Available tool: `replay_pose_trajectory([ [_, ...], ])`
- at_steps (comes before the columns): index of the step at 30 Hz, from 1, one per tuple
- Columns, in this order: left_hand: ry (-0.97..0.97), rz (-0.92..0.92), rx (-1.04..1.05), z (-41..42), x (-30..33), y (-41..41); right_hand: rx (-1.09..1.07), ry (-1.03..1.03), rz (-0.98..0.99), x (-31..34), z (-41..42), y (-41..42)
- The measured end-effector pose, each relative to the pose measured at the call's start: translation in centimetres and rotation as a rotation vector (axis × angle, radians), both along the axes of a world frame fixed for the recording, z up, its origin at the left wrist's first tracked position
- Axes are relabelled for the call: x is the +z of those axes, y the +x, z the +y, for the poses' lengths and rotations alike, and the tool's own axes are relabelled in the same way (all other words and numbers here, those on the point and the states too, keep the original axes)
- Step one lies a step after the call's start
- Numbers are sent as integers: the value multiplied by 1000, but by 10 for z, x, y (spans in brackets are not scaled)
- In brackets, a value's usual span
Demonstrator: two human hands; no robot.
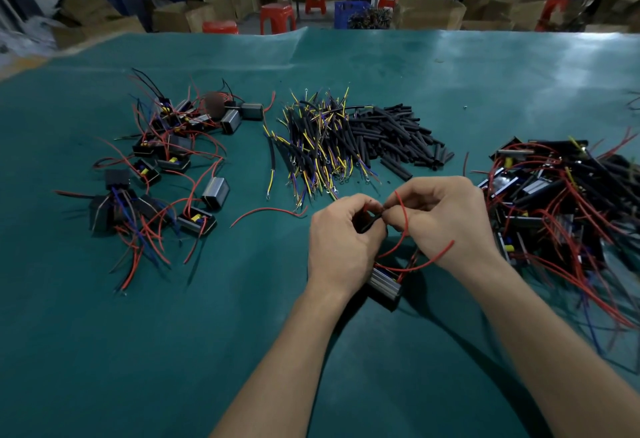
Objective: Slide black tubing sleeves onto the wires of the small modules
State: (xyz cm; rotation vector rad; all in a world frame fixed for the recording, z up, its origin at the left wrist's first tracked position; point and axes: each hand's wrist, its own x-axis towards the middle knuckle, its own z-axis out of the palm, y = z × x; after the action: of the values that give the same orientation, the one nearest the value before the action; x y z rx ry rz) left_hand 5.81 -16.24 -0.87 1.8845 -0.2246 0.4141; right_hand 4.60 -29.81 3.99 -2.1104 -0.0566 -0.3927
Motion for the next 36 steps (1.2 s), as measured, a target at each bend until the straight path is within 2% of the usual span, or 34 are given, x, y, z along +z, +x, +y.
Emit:
replay_pose_trajectory([
  [6,78,-76,-24,-1,4,-5,15,404,380,3,-5,7],
  [13,149,-126,-125,0,7,-8,74,526,529,8,-16,7],
  [17,110,-113,-112,-2,9,-9,125,541,517,8,-20,7],
  [21,89,-93,-38,-1,6,-7,203,304,280,5,-23,6],
  [24,70,-60,-3,-1,5,-6,258,139,177,2,-26,6],
  [27,41,-17,3,1,4,-5,186,-45,92,-1,-29,8],
  [36,-13,65,-41,3,4,-2,165,-254,-171,0,-24,6],
])
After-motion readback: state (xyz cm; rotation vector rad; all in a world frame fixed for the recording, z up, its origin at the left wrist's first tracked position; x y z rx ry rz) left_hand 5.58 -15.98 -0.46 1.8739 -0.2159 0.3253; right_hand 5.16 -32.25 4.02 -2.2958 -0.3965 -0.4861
